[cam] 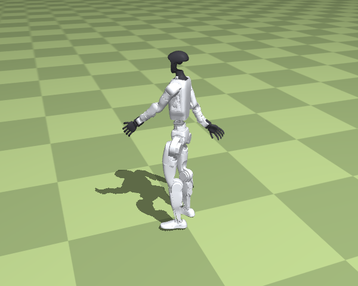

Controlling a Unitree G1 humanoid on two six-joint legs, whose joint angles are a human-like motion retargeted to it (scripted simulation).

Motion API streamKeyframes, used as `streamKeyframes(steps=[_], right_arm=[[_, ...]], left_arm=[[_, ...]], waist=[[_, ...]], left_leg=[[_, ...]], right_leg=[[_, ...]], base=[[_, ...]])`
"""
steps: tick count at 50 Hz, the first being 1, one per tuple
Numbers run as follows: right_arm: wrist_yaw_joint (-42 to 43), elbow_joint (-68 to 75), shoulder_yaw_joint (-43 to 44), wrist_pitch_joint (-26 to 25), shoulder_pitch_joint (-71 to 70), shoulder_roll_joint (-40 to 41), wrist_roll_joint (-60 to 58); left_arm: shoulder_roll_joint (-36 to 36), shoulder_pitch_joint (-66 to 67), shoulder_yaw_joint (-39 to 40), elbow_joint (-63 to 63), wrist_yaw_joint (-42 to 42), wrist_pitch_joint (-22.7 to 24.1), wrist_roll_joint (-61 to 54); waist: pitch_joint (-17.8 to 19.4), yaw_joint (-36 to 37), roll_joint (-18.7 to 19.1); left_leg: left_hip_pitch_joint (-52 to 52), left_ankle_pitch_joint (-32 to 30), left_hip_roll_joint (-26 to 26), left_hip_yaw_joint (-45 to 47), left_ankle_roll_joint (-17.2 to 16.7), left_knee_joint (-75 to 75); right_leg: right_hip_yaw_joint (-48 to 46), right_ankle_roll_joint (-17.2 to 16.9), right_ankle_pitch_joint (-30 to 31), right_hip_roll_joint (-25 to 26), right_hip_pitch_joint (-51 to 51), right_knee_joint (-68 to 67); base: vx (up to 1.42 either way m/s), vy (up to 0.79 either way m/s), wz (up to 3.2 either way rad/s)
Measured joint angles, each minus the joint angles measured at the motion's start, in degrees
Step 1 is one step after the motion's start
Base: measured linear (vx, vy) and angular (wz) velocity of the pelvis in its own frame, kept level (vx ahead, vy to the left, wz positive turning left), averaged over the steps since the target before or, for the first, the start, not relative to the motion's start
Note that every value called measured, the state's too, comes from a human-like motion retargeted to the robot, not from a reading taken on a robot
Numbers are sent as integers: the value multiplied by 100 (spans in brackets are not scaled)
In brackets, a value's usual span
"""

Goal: Upper body actions

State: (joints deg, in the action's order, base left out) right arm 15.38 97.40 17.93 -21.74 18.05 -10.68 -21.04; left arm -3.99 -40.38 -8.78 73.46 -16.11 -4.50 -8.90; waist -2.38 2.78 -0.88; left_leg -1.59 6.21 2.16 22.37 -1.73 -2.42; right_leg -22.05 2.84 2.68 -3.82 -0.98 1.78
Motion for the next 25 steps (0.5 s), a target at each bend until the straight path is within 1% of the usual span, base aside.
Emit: streamKeyframes(steps=[2,5,8,10,12,13,15,17,18,20,22,23,25], right_arm=[[178,0,-157,42,-202,53,141],[-67,0,-502,132,-804,175,8],[-763,0,-1031,273,-1780,338,-545],[-1370,-158,-1426,474,-2435,484,-1024],[-2004,-626,-1869,710,-3003,708,-1471],[-2300,-925,-2077,866,-3250,847,-1673],[-2870,-1610,-2451,1247,-3677,1139,-1984],[-3347,-2366,-2802,1662,-3954,1414,-2073],[-3561,-2736,-2975,1868,-4060,1518,-2038],[-3926,-3442,-3245,2249,-4193,1664,-1935],[-3998,-4007,-3514,2720,-4234,1654,-1861],[-3893,-4223,-3641,2990,-4231,1604,-1877],[-3397,-4499,-3823,3451,-4173,1479,-2082]], left_arm=[[-18,65,-72,-75,-48,61,75],[7,471,-183,-9,-34,81,102],[86,1203,-168,363,176,-21,-71],[108,1767,54,906,442,-83,-137],[175,2325,292,1674,810,-291,-315],[222,2595,400,2091,1030,-502,-385],[394,3395,570,2395,1417,-1210,-310],[534,4389,642,2395,1484,-1751,-151],[602,4878,706,2395,1451,-1889,-55],[648,5711,977,2395,1420,-1930,226],[708,6363,1386,2395,1764,-1687,732],[741,6616,1620,2395,1980,-1586,1007],[780,6966,2014,2395,2226,-1527,1341]], waist=[[-18,51,28],[-68,62,70],[-92,-20,122],[-111,-57,167],[-108,-103,219],[-98,-135,243],[-54,-220,290],[-16,-314,307],[-10,-361,311],[-30,-421,325],[-59,-418,349],[-68,-416,358],[-81,-427,359]], left_leg=[[9,11,4,35,-6,-3],[13,15,0,49,-8,10],[38,27,-9,69,-3,39],[70,49,10,137,-15,57],[126,77,47,271,-38,79],[161,91,67,346,-50,92],[237,113,104,496,-77,129],[309,130,139,638,-112,165],[335,139,160,697,-132,178],[361,156,206,807,-170,198],[373,171,249,899,-202,214],[375,176,267,931,-215,220],[373,179,291,956,-231,229]], right_leg=[[38,2,12,4,20,-3],[55,6,29,4,56,-11],[78,22,52,17,111,-33],[150,39,80,44,174,-53],[284,60,114,85,249,-86],[357,73,129,110,283,-102],[499,103,159,169,342,-122],[630,132,182,226,388,-136],[685,141,192,251,414,-142],[785,153,210,300,478,-154],[868,161,221,346,537,-167],[896,162,224,363,557,-171],[917,166,217,390,573,-173]], base=[[1,1,-9],[0,0,0],[0,0,0],[4,-4,-32],[4,-3,-56],[5,-5,-64],[7,-5,-65],[9,-3,-60],[10,-2,-52],[8,0,-46],[3,1,-37],[-1,0,-25],[0,0,0]])
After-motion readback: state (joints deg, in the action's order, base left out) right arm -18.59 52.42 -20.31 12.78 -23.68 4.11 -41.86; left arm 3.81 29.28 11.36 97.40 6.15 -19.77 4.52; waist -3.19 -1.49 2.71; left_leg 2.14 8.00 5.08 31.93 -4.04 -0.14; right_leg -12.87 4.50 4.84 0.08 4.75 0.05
